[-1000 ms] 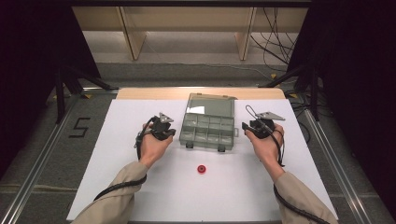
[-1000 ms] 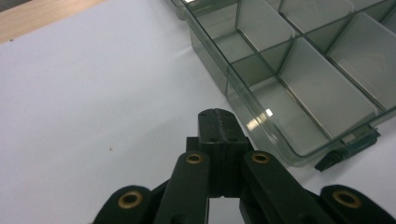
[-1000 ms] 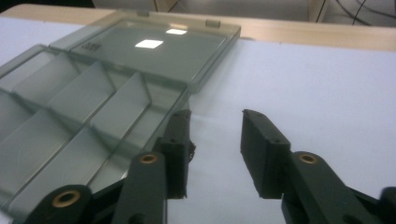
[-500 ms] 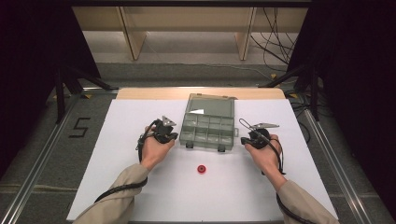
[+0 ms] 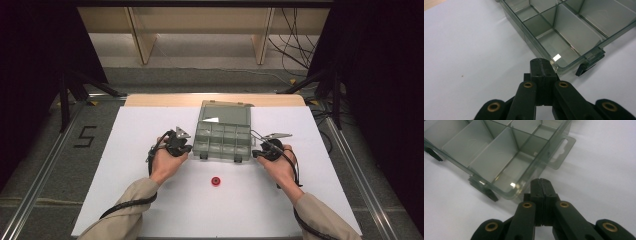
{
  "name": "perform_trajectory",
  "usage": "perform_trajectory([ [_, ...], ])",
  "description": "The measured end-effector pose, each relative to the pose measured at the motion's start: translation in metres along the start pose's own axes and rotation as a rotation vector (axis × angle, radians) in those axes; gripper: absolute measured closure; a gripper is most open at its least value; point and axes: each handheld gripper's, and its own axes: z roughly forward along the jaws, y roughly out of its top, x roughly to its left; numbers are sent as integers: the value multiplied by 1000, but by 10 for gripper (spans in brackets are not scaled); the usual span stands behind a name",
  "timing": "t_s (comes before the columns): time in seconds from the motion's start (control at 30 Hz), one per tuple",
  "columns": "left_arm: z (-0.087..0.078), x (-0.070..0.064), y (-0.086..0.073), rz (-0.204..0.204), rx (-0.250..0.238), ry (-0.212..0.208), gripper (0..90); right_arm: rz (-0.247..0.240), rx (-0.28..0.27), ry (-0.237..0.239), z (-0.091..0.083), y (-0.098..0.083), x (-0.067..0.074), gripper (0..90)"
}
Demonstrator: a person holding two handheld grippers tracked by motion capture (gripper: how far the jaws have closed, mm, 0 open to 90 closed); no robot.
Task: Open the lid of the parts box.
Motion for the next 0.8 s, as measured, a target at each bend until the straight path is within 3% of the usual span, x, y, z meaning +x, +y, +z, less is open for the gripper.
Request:
perform_trajectory([
  [0.03,0,-2,0,4,4,4,900,37,18,9,-1,1,3,900],
  [0.13,-1,-3,-2,22,10,-2,900,5,18,-4,-1,2,0,900],
  [0.23,1,-6,-4,23,15,-8,900,35,11,4,-1,2,-1,898],
  [0.33,0,-6,-5,29,25,11,900,25,6,-6,-3,3,-1,885],
  [0.57,-16,-11,-7,52,-30,24,886,36,-33,-33,-15,1,-8,780],
  [0.67,-23,-13,-9,61,-75,29,798,63,-69,-42,-23,-2,-9,708],
  [0.73,-28,-16,-10,49,-118,27,735,63,-99,-37,-29,-4,-11,651],
  [0.77,-33,-15,-11,59,-109,27,693,59,-126,-43,-32,-6,-12,617],
  [0.8,-34,-15,-12,59,-131,23,644,56,-149,-38,-36,-7,-13,588],
])
